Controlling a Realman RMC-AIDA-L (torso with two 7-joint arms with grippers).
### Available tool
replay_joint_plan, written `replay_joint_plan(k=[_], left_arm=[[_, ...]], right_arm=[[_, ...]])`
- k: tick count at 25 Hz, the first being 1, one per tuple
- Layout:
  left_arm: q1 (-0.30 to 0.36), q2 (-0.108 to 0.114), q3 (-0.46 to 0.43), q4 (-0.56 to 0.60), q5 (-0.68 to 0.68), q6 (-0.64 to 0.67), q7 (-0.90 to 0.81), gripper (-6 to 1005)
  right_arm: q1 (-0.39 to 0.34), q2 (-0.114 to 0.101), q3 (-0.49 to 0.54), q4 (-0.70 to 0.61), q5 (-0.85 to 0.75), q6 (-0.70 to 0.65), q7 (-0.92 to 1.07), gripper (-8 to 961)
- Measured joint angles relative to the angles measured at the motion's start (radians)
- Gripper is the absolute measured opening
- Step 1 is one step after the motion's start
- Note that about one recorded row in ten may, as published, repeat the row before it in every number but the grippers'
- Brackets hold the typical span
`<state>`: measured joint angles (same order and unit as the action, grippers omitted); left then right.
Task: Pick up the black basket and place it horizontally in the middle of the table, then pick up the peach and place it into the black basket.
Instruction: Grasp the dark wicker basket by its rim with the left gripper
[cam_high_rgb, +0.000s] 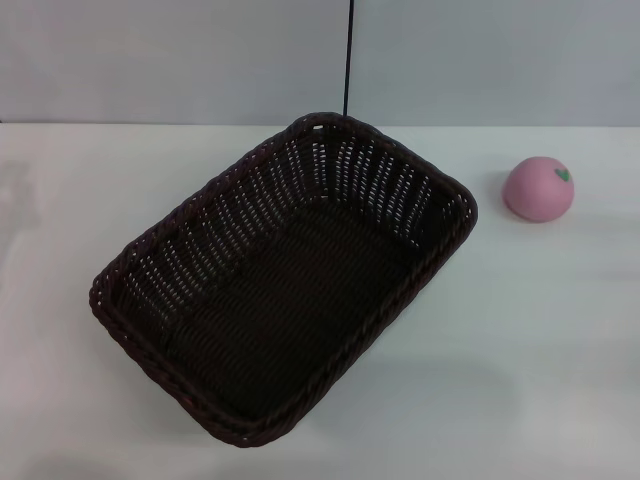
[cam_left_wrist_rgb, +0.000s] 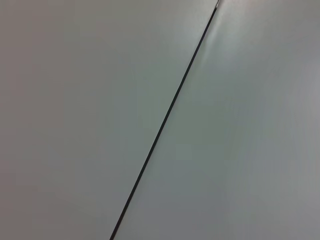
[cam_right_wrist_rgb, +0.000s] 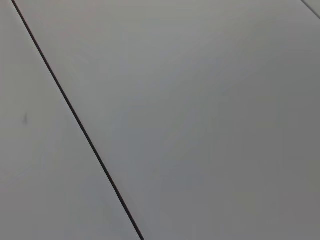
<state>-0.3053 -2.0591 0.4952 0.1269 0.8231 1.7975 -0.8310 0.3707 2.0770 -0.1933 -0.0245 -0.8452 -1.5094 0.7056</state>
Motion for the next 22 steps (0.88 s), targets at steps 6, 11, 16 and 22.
replay_joint_plan(k=[6,11,16,22], left_arm=[[0.0,0.0,0.0,0.0,0.001,-0.001,0.0,146],[0.0,-0.001,0.0,0.0,0.0,-0.004,0.001,163],[-0.007,-0.005,-0.014,-0.007,-0.007,-0.012,0.002,203],[-0.011,-0.001,0.009,0.01,0.0,-0.008,-0.047,341]], right_arm=[[0.001,0.0,0.0,0.0,0.0,0.001,0.0,562],[0.0,0.0,0.0,0.0,0.0,0.004,0.0,562],[0.0,0.0,0.0,0.0,0.0,0.006,0.0,562],[0.0,0.0,-0.001,0.001,0.0,0.015,0.0,563]])
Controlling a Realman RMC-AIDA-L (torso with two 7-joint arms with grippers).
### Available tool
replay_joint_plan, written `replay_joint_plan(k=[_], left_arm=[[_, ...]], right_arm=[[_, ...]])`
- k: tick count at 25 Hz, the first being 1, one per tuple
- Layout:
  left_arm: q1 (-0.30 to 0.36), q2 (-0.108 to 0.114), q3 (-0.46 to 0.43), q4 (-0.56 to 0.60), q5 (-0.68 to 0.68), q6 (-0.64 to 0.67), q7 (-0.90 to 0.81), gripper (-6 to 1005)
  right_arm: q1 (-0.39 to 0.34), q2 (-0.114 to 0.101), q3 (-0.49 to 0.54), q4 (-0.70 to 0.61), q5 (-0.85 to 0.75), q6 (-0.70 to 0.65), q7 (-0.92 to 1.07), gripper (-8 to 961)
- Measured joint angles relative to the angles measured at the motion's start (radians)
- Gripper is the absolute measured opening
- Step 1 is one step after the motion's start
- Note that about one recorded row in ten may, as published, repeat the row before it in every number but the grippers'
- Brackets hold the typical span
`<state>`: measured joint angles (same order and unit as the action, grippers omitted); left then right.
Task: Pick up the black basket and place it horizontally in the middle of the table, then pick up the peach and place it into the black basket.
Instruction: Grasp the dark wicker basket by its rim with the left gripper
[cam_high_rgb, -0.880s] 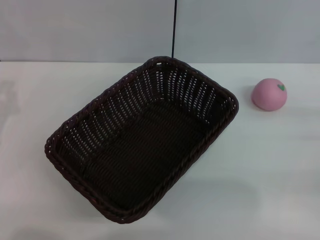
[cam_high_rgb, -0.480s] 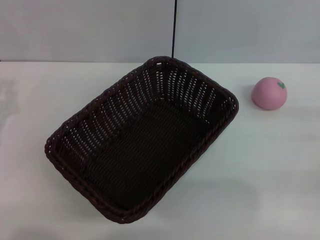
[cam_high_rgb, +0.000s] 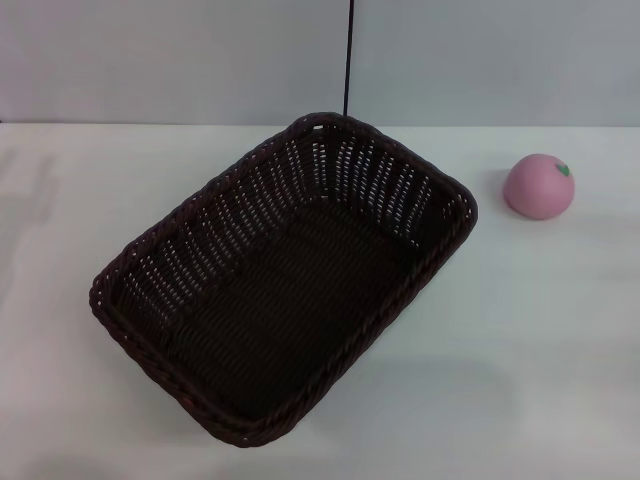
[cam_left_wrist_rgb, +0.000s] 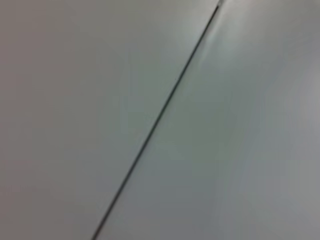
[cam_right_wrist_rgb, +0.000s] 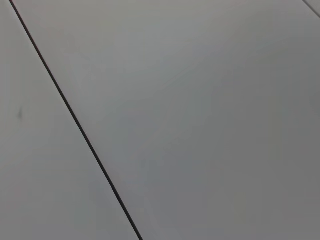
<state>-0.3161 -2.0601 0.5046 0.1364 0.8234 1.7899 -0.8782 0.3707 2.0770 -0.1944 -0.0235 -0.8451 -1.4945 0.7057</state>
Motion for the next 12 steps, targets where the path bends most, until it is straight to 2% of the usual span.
replay_joint_plan(k=[1,3,4,5,6,7,9,11,12], left_arm=[[0.0,0.0,0.0,0.0,0.0,0.0,0.0,379],[-0.001,0.003,0.121,0.104,0.001,-0.015,-0.086,484],[-0.001,0.003,0.121,0.104,0.001,-0.015,-0.086,550],[0.0,0.009,0.222,0.198,0.006,-0.076,-0.166,617],[0.0,0.01,0.229,0.206,0.008,-0.083,-0.174,650],[0.001,0.016,0.277,0.265,0.022,-0.134,-0.239,683],[-0.002,0.032,0.339,0.365,0.069,-0.211,-0.363,748],[-0.024,0.062,0.366,0.454,0.169,-0.243,-0.526,814],[-0.039,0.078,0.37,0.491,0.221,-0.239,-0.599,814]], right_arm=[[-0.001,0.0,-0.002,0.0,0.0,0.0,0.0,563],[-0.002,0.0,-0.009,0.001,-0.003,-0.001,0.0,563],[-0.003,0.0,-0.012,0.001,-0.006,-0.002,0.002,563],[-0.004,0.0,-0.013,0.002,-0.007,-0.004,0.01,563],[-0.005,0.0,-0.012,0.004,-0.007,-0.005,0.019,563],[-0.006,0.001,-0.011,0.007,-0.007,-0.006,0.031,563],[-0.007,0.001,-0.011,0.011,-0.007,-0.006,0.046,563],[-0.008,0.0,-0.013,0.01,-0.007,-0.007,0.05,563],[-0.008,0.0,-0.014,0.01,-0.007,-0.007,0.05,563]])
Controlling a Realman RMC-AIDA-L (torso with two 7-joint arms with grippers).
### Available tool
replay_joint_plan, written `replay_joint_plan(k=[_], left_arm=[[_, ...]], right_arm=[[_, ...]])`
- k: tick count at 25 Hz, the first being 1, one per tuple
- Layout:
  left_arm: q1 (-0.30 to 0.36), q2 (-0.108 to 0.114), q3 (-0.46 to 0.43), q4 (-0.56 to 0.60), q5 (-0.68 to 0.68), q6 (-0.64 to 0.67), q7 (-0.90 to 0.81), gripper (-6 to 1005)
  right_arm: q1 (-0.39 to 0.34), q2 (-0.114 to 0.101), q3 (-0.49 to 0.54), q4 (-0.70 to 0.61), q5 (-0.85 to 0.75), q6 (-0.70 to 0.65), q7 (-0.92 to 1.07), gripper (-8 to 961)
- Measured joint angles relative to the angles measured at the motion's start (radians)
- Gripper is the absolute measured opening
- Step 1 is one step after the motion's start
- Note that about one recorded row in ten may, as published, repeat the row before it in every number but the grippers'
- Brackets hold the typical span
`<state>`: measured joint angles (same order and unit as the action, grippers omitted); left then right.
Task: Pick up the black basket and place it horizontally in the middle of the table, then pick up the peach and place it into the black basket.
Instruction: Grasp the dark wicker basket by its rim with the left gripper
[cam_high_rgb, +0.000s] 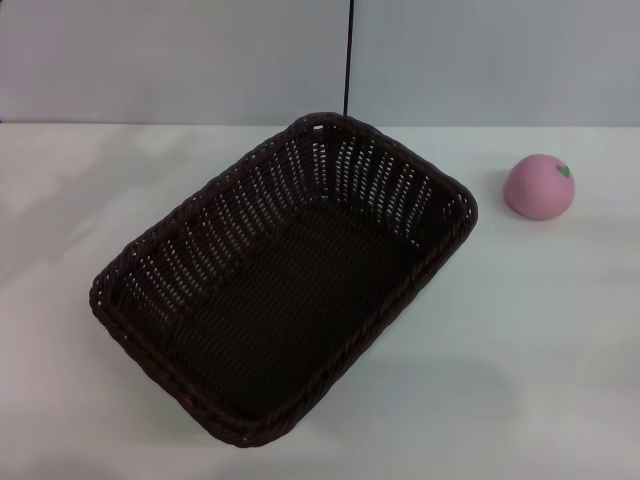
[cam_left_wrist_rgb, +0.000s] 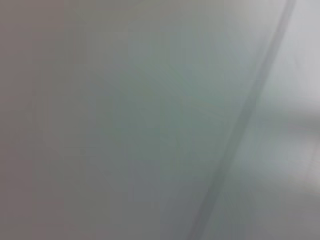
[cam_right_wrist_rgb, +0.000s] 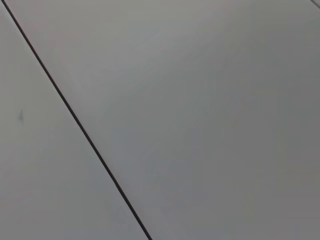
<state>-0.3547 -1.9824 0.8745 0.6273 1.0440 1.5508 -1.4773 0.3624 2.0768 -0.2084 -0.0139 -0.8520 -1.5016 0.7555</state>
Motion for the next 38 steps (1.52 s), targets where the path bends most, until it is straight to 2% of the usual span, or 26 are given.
replay_joint_plan(k=[5,7,8,9,11,15,18,19,20,21,22,24,26,27,30,34,36,38], left_arm=[[-0.097,0.101,0.0,0.17,0.279,0.073,-0.361,815],[-0.137,0.128,-0.004,0.237,0.406,0.107,-0.472,815],[-0.18,0.141,-0.014,0.314,0.55,0.147,-0.575,814],[-0.18,0.141,-0.014,0.314,0.55,0.147,-0.575,814],[-0.211,0.139,-0.022,0.386,0.662,0.166,-0.646,814],[-0.275,0.108,-0.022,0.527,0.915,0.177,-0.765,814],[-0.33,0.075,-0.016,0.573,1.085,0.187,-0.816,815],[-0.33,0.075,-0.016,0.573,1.085,0.187,-0.816,815],[-0.352,0.059,-0.016,0.578,1.153,0.188,-0.827,815],[-0.352,0.059,-0.016,0.578,1.153,0.188,-0.827,815],[-0.393,0.023,-0.016,0.582,1.288,0.187,-0.841,815],[-0.426,-0.015,-0.016,0.583,1.399,0.181,-0.843,815],[-0.426,-0.015,-0.016,0.583,1.399,0.181,-0.843,815],[-0.453,-0.059,-0.014,0.585,1.482,0.167,-0.841,815],[-0.461,-0.073,0.003,0.581,1.504,0.146,-0.849,814],[-0.455,-0.074,0.055,0.575,1.51,0.109,-0.878,814],[-0.44,-0.075,0.109,0.563,1.515,0.068,-0.895,814],[-0.439,-0.075,0.121,0.539,1.529,0.056,-0.895,814]], right_arm=[[-0.002,0.0,0.005,-0.002,0.0,0.004,0.001,562],[-0.003,-0.001,0.008,-0.002,0.002,0.005,0.001,562],[-0.002,-0.001,0.013,-0.002,0.004,0.006,0.004,562],[-0.002,-0.001,0.013,-0.002,0.004,0.006,0.004,562],[-0.001,-0.001,0.018,-0.003,0.005,0.006,0.011,562],[0.002,-0.001,0.022,-0.003,0.005,0.006,0.016,563],[0.002,-0.001,0.023,-0.002,0.005,0.007,0.017,562],[0.002,-0.001,0.023,-0.001,0.005,0.008,0.017,562],[0.001,0.0,0.024,0.0,0.005,0.008,0.017,562],[-0.001,0.0,0.024,0.001,0.005,0.008,0.017,562],[-0.002,0.0,0.024,0.001,0.005,0.008,0.017,562],[-0.005,0.0,0.024,0.002,0.005,0.008,0.017,563],[-0.006,0.0,0.024,0.003,0.005,0.008,0.018,563],[-0.008,0.0,0.024,0.003,0.005,0.011,0.018,563],[-0.008,0.0,0.025,0.003,0.005,0.022,0.018,563],[-0.008,0.0,0.026,0.003,0.005,0.03,0.018,563],[-0.008,0.0,0.026,0.003,0.005,0.038,0.018,562],[-0.008,0.0,0.026,0.003,0.005,0.044,0.018,562]])
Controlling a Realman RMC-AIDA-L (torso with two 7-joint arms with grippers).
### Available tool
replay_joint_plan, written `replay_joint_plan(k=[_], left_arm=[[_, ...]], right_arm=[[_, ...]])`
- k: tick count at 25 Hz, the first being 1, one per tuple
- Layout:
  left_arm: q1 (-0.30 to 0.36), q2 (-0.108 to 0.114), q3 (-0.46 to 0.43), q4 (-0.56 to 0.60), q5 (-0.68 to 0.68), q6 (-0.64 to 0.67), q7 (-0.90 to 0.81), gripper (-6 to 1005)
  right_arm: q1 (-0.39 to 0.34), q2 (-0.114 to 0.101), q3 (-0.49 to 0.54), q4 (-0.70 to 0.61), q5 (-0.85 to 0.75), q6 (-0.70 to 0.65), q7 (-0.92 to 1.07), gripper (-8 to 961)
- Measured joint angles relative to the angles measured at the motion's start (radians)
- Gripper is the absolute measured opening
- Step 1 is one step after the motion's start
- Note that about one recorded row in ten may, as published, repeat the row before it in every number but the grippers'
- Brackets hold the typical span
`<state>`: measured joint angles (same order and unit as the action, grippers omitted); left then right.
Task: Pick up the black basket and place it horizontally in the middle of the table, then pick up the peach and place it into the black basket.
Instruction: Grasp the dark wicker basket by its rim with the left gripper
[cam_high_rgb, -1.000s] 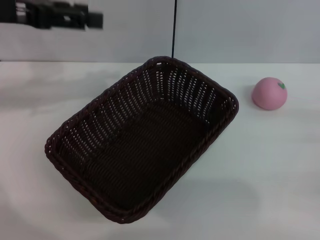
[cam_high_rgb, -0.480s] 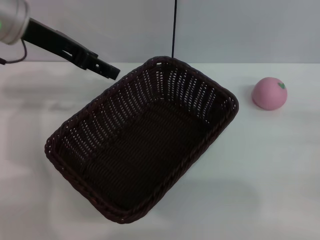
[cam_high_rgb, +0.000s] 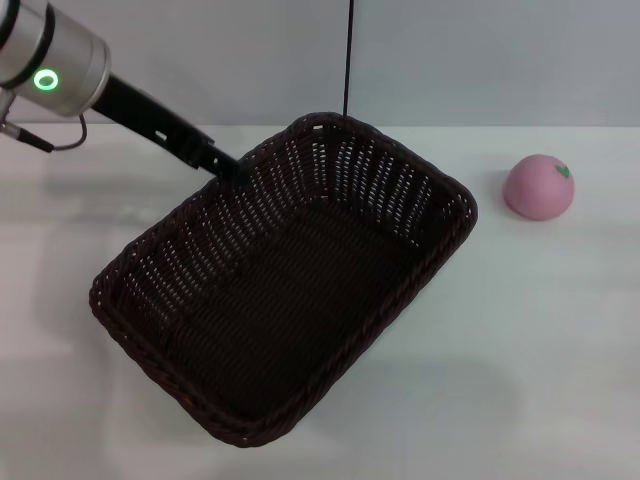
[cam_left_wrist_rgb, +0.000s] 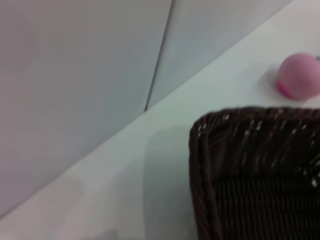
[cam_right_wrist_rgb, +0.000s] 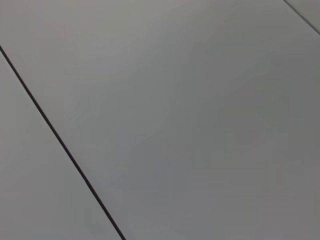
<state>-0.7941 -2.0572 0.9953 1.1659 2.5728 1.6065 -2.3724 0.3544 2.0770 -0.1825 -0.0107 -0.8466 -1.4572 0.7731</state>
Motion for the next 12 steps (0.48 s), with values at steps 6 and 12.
replay_joint_plan(k=[6,12], left_arm=[[-0.005,0.0,0.018,-0.035,0.029,-0.012,-0.002,815],[-0.002,-0.002,0.073,-0.051,0.066,-0.03,-0.023,815]], right_arm=[[0.0,0.0,0.0,0.0,0.0,0.004,0.0,562],[0.0,0.0,0.0,0.0,0.0,0.013,0.0,563]])
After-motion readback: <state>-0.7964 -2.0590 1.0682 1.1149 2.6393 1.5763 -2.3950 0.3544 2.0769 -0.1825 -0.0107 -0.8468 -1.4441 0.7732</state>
